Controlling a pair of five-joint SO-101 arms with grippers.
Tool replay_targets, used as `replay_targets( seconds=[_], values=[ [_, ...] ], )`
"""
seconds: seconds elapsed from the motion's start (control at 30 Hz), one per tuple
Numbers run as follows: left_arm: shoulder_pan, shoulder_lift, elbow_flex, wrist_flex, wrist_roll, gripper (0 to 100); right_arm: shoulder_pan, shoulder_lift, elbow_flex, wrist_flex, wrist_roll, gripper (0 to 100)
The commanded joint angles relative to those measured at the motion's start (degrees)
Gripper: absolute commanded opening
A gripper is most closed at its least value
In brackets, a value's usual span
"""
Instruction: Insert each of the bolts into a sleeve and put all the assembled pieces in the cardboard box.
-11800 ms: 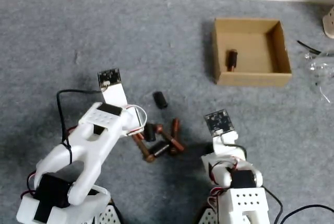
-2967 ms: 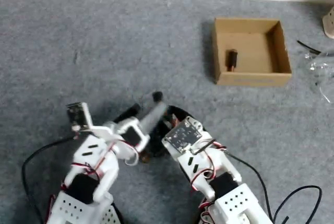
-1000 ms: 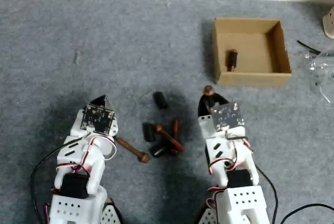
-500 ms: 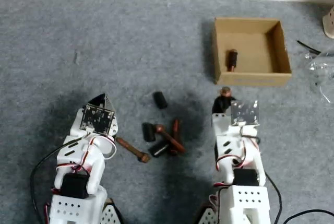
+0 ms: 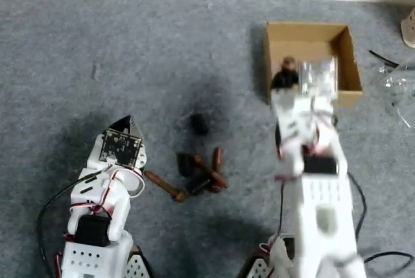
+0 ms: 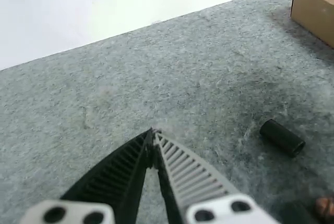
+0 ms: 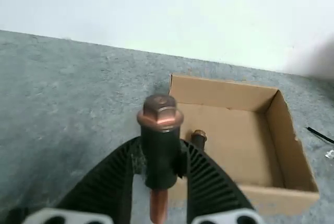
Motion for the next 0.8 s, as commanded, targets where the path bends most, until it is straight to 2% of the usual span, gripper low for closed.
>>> replay_targets(
  seconds=[0.0, 0.3, 0.4, 0.53, 0.77],
  values=[
    [-0.57, -0.66, 1.19, -1.67, -0.26, 1, 2.42, 17.27, -17.01, 0.66, 0.62, 0.4],
    [-0.31, -0.57, 1.19, -1.67, -0.26, 1, 7.60, 49.27, -52.97, 19.03, 0.26, 0.4],
    [-0.31, -0.57, 1.19, -1.67, -0.26, 1, 10.15, 56.22, -60.88, 22.02, -5.01, 0.4],
    [-0.31, -0.57, 1.19, -1.76, -0.26, 1, 13.41, 63.16, -68.00, 23.96, -11.69, 0.4],
    [-0.31, -0.57, 1.19, -1.76, -0.26, 1, 14.02, 71.43, -70.37, 23.96, -12.66, 0.4]
  ],
)
